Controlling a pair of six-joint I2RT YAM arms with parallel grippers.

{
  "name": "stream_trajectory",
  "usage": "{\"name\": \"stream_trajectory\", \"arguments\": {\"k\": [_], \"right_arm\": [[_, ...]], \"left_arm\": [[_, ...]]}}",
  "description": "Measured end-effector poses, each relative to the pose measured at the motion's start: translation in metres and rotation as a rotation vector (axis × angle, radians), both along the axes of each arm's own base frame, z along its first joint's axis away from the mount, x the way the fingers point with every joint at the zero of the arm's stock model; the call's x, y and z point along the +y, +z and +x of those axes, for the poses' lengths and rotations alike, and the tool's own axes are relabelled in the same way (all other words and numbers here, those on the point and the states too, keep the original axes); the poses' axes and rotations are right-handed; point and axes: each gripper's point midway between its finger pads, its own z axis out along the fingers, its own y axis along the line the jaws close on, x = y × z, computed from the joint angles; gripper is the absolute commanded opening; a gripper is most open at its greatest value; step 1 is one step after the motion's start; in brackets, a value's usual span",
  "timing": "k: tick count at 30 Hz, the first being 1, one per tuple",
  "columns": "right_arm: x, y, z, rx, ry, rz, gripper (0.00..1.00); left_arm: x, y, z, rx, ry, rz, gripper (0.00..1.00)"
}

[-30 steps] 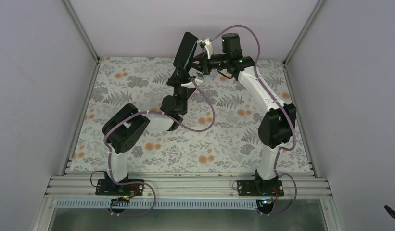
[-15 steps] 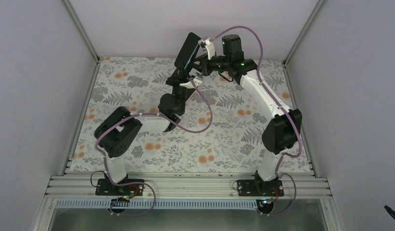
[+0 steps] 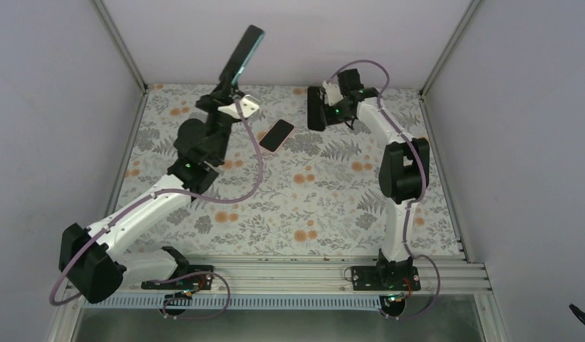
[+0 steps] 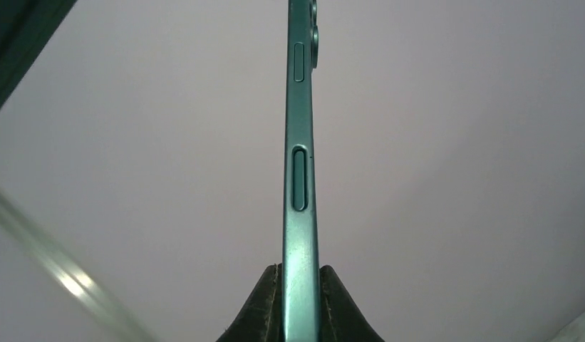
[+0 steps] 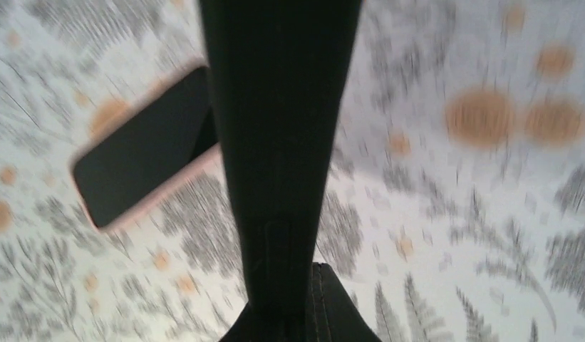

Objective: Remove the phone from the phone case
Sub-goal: Place the phone case at the center of the board.

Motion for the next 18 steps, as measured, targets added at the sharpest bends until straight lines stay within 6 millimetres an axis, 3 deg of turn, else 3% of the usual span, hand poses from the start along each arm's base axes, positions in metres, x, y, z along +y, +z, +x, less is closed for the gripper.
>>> {"name": "stream_trajectory", "arguments": {"k": [2,4,6,7,10,15,18], "right_arm": [[-0.017,-0.026,-0.011,0.100,0.012,-0.002,0.04],[-0.033,-0.045,-0.029,0.189,0.028,0.001,0.04],[-0.045,-0.057,-0.046,0.245,0.045,0.007,0.04],[-0.050,-0.066,-0.065,0.293,0.063,0.005,0.04],[-0.057,-0.078,-0.097,0.376,0.092,0.004,0.04],[-0.072,-0.090,-0.130,0.458,0.105,-0.001,0.04],[-0.096,-0.094,-0.132,0.476,0.059,0.007,0.04]], "left_arm": [[0.026,-0.009,0.008,0.010,0.077,0.043,0.02],[0.066,-0.039,0.026,0.067,0.205,0.127,0.02],[0.106,-0.079,0.041,0.151,0.325,0.216,0.02],[0.130,-0.105,0.047,0.208,0.394,0.268,0.02],[0.186,-0.175,0.050,0.367,0.536,0.402,0.02],[0.235,-0.256,0.037,0.536,0.633,0.552,0.02],[0.251,-0.284,0.032,0.588,0.659,0.605,0.02]]}}
